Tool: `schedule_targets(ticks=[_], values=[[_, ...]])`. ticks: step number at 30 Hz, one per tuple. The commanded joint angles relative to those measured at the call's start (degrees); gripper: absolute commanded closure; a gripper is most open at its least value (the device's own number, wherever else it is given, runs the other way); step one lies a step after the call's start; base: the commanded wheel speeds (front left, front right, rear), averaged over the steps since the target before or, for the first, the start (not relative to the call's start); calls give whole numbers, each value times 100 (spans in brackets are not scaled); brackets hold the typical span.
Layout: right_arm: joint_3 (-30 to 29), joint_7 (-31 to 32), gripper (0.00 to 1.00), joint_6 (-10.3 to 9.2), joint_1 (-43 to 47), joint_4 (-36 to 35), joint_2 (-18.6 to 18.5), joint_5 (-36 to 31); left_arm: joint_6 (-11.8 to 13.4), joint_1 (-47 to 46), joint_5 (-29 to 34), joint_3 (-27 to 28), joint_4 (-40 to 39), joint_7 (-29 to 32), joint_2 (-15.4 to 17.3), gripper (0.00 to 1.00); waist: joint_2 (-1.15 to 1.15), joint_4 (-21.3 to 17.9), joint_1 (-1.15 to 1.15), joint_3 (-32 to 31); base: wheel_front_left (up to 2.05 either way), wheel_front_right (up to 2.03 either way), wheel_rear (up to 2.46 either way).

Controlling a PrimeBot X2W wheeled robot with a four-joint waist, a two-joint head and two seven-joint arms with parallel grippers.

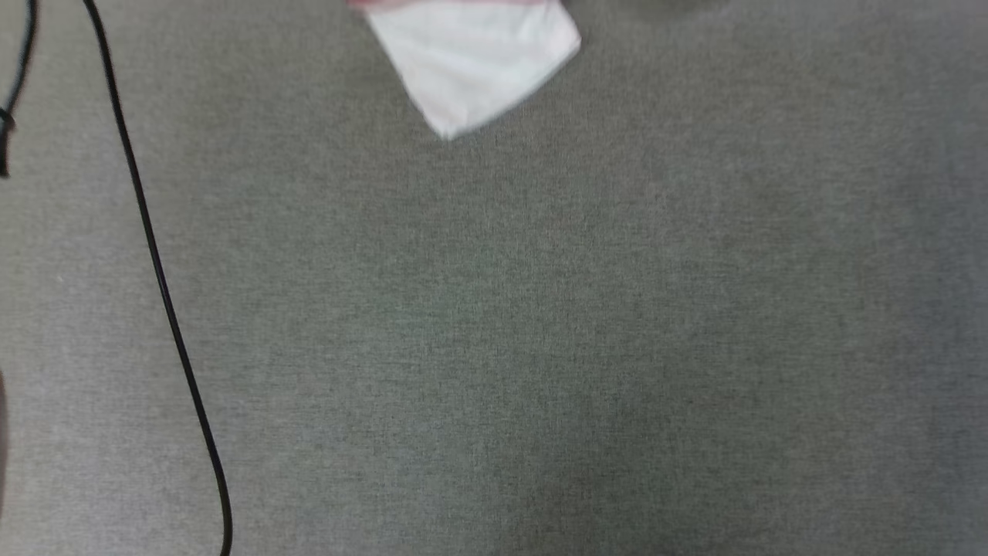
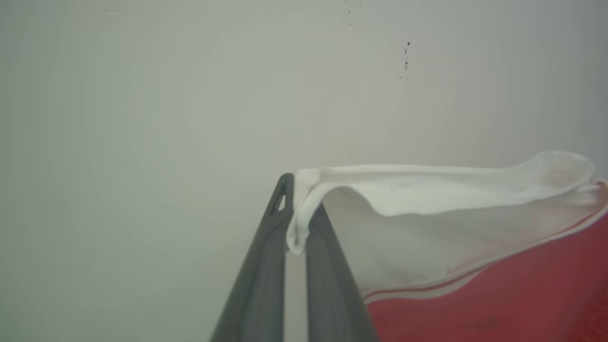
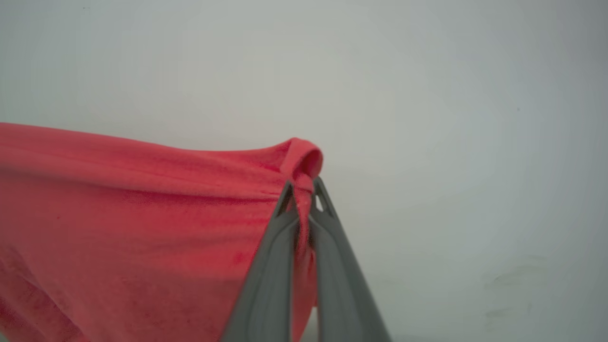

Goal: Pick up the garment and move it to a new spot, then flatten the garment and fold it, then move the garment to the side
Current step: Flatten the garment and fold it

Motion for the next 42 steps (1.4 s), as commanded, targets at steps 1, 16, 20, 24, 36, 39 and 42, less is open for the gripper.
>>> schedule_targets(ticks=[1,16,20,24,36,39,42], values=[[0,-33,100,-14,-218,57,-69,-29,27,-232,-34,20,93,-12,102,100,0,-10,-1,271,0,0,0],[537,-571,100,-12,-799,1351,228,119,4,-407,-752,-416,845,-320,-57,100,0,45,-1,1148,0,0,0],[963,-761,100,-12,-307,2061,288,375,3,274,-1248,-862,1000,-360,-112,100,0,86,-1,1013,0,0,0],[1286,-919,100,-11,223,2334,311,647,3,905,-1594,-1114,991,-424,-115,100,0,102,-1,743,0,0,0],[2035,-1175,100,-13,2909,1870,-257,1838,4,4074,-2293,-795,190,-552,-45,100,0,266,-1,-794,0,0,0],[2116,-1111,100,-14,3487,1709,-375,2003,10,4790,-2193,-629,11,-554,-68,100,0,265,-1,-1140,0,0,0],[2096,-1085,100,-14,4069,1443,-452,2173,77,5464,-2088,-616,-163,-554,-97,100,0,283,-1,-1442,0,0,0]])
